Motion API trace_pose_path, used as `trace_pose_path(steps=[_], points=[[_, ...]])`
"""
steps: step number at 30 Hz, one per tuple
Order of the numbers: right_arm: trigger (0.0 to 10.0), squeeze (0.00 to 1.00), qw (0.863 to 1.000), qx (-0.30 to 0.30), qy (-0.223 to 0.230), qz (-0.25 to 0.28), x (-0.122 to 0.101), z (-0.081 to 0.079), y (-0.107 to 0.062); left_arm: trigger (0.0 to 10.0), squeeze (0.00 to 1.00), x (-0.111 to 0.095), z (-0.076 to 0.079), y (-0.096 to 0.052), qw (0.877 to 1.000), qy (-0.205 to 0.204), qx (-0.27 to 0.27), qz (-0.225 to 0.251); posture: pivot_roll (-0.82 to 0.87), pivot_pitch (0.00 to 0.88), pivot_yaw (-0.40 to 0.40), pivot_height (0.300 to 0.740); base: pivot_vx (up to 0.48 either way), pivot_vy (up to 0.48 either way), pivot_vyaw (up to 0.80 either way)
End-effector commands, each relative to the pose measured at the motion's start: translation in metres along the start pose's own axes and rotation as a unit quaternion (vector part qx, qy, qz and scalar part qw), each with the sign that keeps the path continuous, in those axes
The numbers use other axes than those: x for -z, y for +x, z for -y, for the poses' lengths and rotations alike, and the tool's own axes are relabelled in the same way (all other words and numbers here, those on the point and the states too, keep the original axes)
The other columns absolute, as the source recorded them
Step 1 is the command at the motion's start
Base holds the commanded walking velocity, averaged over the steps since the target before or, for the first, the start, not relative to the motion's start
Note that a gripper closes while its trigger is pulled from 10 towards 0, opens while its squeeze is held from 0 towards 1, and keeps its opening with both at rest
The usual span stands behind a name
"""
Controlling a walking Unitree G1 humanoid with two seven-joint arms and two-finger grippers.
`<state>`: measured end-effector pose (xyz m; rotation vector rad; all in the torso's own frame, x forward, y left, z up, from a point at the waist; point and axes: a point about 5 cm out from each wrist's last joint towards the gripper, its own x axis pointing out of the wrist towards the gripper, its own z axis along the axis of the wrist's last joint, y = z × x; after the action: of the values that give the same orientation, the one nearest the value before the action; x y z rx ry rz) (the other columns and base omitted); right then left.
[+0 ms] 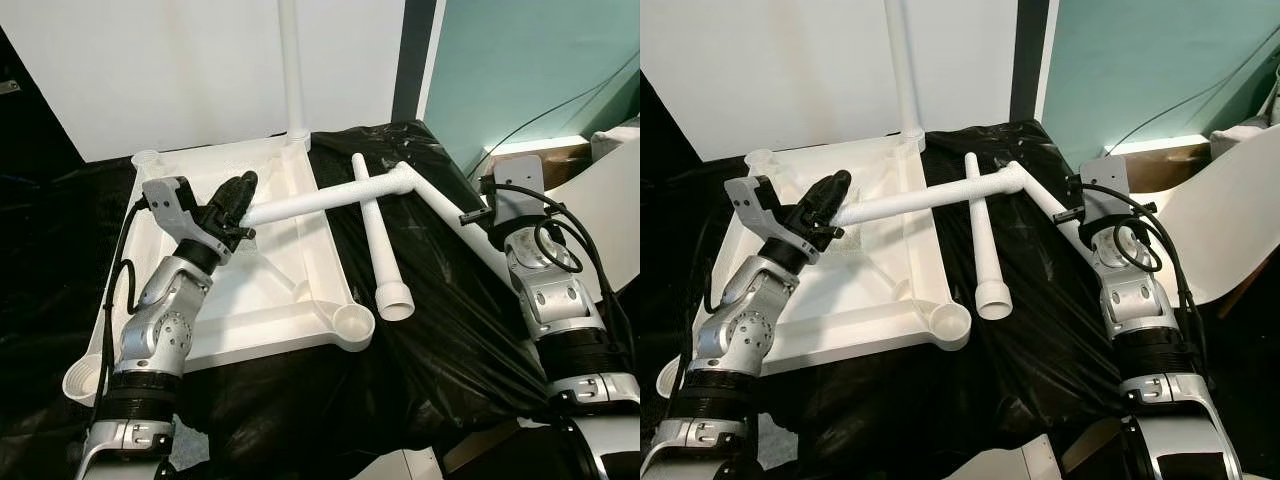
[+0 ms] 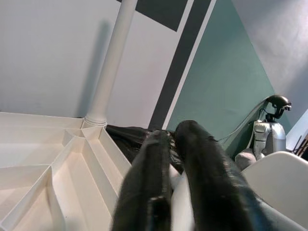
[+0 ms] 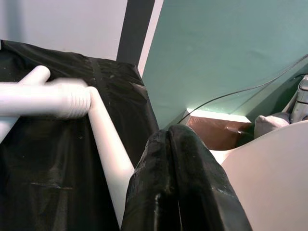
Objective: Building children table
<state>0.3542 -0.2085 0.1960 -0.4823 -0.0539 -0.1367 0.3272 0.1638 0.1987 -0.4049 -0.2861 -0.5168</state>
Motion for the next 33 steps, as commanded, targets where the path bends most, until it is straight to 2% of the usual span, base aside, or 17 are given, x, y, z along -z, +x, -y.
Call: trace_pose_path(steps=[1,11,12,15,16,23,24,25,26,28,29,31,33], points=[[10.0,0.00,1.000,-0.004,0.001,0.003,-0.003,-0.001,0.000,0.0,0.00,-0.003,0.002,-0.001,0.999,0.008,0.048,0.003,-0.04,0.000,0.037,0.740,0.000,0.000,0.00],[10.0,0.00,1.000,-0.013,0.000,0.008,-0.006,-0.005,0.001,0.0,0.00,-0.004,-0.013,0.000,1.000,0.023,-0.013,0.002,-0.04,0.000,0.033,0.740,0.000,0.000,0.00],[10.0,0.00,1.000,-0.018,-0.003,0.011,-0.007,-0.006,0.001,9.2,0.00,-0.004,-0.015,0.001,0.999,0.028,-0.024,0.000,-0.04,0.000,0.033,0.740,0.000,0.000,0.00],[10.0,0.00,1.000,-0.023,-0.006,0.014,-0.008,-0.008,0.000,9.2,0.00,-0.004,-0.018,0.001,0.999,0.034,-0.036,-0.002,-0.04,0.000,0.033,0.740,0.000,0.000,0.00],[10.0,0.00,1.000,-0.019,-0.012,0.013,-0.007,-0.007,0.000,10.0,0.00,-0.003,-0.018,0.001,0.999,0.035,-0.037,-0.004,-0.04,0.000,0.034,0.740,0.000,0.000,0.00],[10.0,0.00,0.999,0.000,-0.035,0.011,-0.005,-0.001,0.000,10.0,0.00,-0.002,-0.018,0.002,0.998,0.038,-0.041,-0.009,-0.04,0.000,0.036,0.740,0.000,0.000,0.00],[10.0,0.00,0.999,0.017,-0.044,-0.002,-0.002,0.006,0.000,10.0,0.00,-0.001,-0.018,0.003,0.998,0.041,-0.039,-0.012,-0.04,0.000,0.036,0.740,0.000,0.000,0.00],[10.0,0.00,0.998,0.040,-0.039,-0.027,0.005,0.015,-0.001,10.0,0.00,-0.001,-0.017,0.003,0.998,0.043,-0.036,-0.014,-0.05,0.000,0.039,0.740,0.000,0.000,0.00],[10.0,0.00,0.998,0.040,-0.039,-0.027,0.005,0.015,-0.001,10.0,0.00,-0.001,-0.017,0.003,0.998,0.043,-0.036,-0.014,-0.05,0.000,0.039,0.740,0.000,0.000,0.00],[10.0,0.00,0.995,0.055,0.000,-0.084,0.024,0.023,-0.007,10.0,0.00,0.000,-0.015,0.005,0.998,0.045,-0.031,-0.016,-0.05,0.000,0.040,0.740,0.000,0.000,0.00],[10.0,0.00,0.995,0.055,0.000,-0.084,0.024,0.023,-0.007,10.0,0.00,0.000,-0.015,0.005,0.998,0.045,-0.031,-0.016,-0.05,0.000,0.040,0.740,0.000,0.000,0.00],[10.0,0.00,0.990,0.055,0.044,-0.123,0.038,0.025,-0.011,10.0,0.00,0.001,-0.014,0.006,0.998,0.046,-0.028,-0.017,-0.06,0.000,0.046,0.740,0.000,0.000,0.00],[10.0,0.00,0.990,0.055,0.044,-0.123,0.038,0.025,-0.011,10.0,0.00,0.001,-0.014,0.006,0.998,0.046,-0.028,-0.017,-0.06,0.000,0.046,0.740,0.000,0.000,0.00]])
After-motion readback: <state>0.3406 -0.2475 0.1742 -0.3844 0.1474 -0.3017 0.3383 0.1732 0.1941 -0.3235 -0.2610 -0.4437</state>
